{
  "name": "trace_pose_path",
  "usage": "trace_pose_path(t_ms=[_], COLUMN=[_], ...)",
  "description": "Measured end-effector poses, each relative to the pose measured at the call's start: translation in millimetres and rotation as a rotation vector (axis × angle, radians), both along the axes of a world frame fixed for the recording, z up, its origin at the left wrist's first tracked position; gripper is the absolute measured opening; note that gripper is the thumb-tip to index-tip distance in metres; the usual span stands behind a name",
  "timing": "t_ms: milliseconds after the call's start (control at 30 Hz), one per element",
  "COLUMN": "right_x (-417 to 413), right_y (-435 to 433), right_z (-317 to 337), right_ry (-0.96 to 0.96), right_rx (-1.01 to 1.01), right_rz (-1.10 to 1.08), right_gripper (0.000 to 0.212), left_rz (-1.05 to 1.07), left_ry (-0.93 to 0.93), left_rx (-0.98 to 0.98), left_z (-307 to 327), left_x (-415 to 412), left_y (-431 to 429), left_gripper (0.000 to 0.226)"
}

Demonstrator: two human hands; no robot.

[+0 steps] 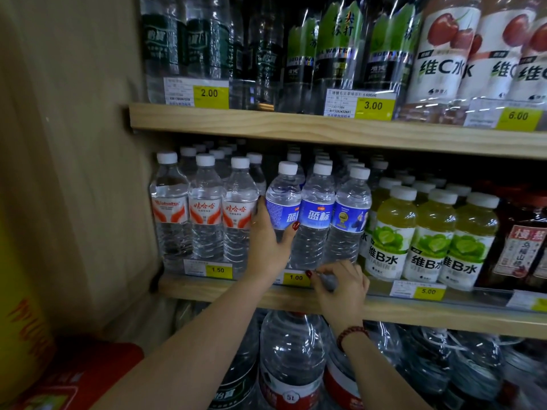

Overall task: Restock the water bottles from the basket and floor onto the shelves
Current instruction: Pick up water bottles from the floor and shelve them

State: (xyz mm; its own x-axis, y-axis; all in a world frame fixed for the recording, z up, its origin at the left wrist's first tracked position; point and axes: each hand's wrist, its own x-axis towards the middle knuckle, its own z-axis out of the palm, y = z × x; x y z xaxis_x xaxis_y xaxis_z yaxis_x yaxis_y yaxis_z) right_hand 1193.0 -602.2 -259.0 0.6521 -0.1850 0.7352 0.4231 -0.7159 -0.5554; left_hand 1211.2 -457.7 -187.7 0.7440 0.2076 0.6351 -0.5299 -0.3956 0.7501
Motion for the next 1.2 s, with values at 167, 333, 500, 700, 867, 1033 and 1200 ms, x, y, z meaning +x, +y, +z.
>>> trace_pose_path(t_ms=[167, 333, 500, 700, 867, 1033, 1200], right_x=[0.1, -0.4, -1.5, -0.7, 0.0, 1.0, 0.3], right_y=[0.3, 1.3, 0.8, 0.9, 1.1, 1.2, 1.0], right_z=[-1.1, -0.7, 0.0, -1.0, -1.9, -2.6, -2.0], right_ry=[-0.02, -0.036, -0.026, -0.02, -0.015, -0.018, -0.028], right_rx=[-0.007, -0.009, -0.023, -0.033, -0.025, -0.028, -0.037], right_rz=[-0.001, -0.003, -0.005, -0.013, -0.011, -0.003, -0.007], right_gripper=[0.021, 0.022, 0.029, 0.028, 0.031, 0.032, 0.035], left_rz=[0.053, 0.099, 0.258, 0.334, 0.336, 0.313, 0.363], left_ry=[0.001, 0.003, -0.06, -0.16, -0.234, -0.276, -0.252], left_rx=[0.147, 0.248, 0.326, 0.259, 0.205, 0.214, 0.257], left_z=[-5.4, -7.8, -10.9, -16.1, -18.0, -17.8, -20.0], left_x=[-2.5, -10.5, -16.8, -14.5, -16.1, -12.5, -7.6], left_y=[2.0, 5.2, 10.6, 9.4, 7.9, 6.8, 5.0], left_gripper=[0.083, 0.091, 0.091, 0.087, 0.085, 0.084, 0.077])
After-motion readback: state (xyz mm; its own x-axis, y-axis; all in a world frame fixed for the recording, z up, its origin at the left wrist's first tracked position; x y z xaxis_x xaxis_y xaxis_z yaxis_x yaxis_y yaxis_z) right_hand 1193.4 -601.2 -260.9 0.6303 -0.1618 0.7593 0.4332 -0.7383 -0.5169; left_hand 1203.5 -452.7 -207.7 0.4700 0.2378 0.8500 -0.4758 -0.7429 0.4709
